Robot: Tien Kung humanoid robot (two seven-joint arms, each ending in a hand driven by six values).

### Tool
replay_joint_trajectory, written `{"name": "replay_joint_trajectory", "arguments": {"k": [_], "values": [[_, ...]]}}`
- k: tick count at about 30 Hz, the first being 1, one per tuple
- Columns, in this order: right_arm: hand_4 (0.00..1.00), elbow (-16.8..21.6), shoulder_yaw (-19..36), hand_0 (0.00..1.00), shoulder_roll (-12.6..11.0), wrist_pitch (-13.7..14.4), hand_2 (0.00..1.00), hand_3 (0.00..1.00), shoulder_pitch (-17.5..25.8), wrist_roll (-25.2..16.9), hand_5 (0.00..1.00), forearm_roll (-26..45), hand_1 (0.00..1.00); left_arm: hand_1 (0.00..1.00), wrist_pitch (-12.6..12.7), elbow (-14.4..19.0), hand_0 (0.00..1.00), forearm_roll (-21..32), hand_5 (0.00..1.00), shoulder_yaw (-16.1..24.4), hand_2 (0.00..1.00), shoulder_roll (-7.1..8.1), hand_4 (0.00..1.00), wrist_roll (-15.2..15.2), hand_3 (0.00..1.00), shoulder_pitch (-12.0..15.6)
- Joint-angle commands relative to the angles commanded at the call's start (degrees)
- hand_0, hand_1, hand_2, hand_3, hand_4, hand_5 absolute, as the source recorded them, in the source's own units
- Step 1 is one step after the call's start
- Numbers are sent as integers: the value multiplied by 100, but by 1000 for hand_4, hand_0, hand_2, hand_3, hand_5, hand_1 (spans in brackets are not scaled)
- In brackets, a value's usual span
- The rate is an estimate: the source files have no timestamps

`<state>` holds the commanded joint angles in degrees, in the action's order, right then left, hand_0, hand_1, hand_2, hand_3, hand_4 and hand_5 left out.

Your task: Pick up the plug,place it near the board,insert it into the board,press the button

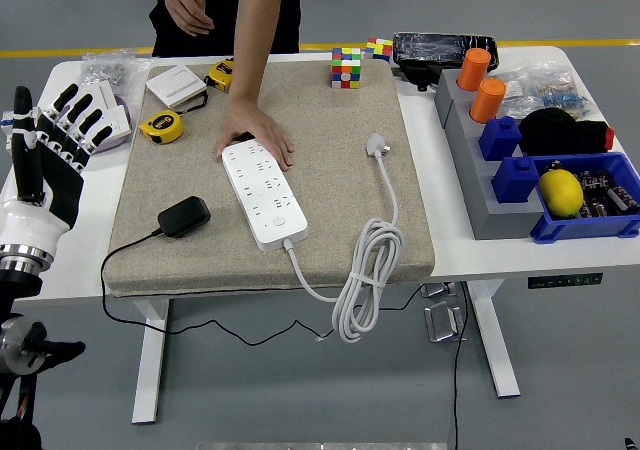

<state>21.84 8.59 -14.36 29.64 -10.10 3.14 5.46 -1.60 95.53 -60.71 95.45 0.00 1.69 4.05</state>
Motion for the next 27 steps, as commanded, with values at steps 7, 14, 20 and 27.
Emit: {"name": "replay_joint_trajectory", "arguments": {"k": [7,14,20,27], "values": [[998,-40,-120,809,20,8,730,751,63,-19,998,46,758,864,-261,-26,803,-10,998,28,851,0,998,69,827,136],[998,-44,-126,810,65,20,733,756,118,-50,998,4,761,853,-314,-31,801,-102,998,1,823,0,998,85,805,230],[998,-58,-181,811,113,20,740,756,195,-56,998,3,766,847,-308,-37,803,-161,998,9,816,0,998,93,799,284],[998,-74,-213,815,141,24,747,761,294,-59,998,-7,771,839,-285,-45,800,-236,998,-6,802,0,998,103,788,379]]}}
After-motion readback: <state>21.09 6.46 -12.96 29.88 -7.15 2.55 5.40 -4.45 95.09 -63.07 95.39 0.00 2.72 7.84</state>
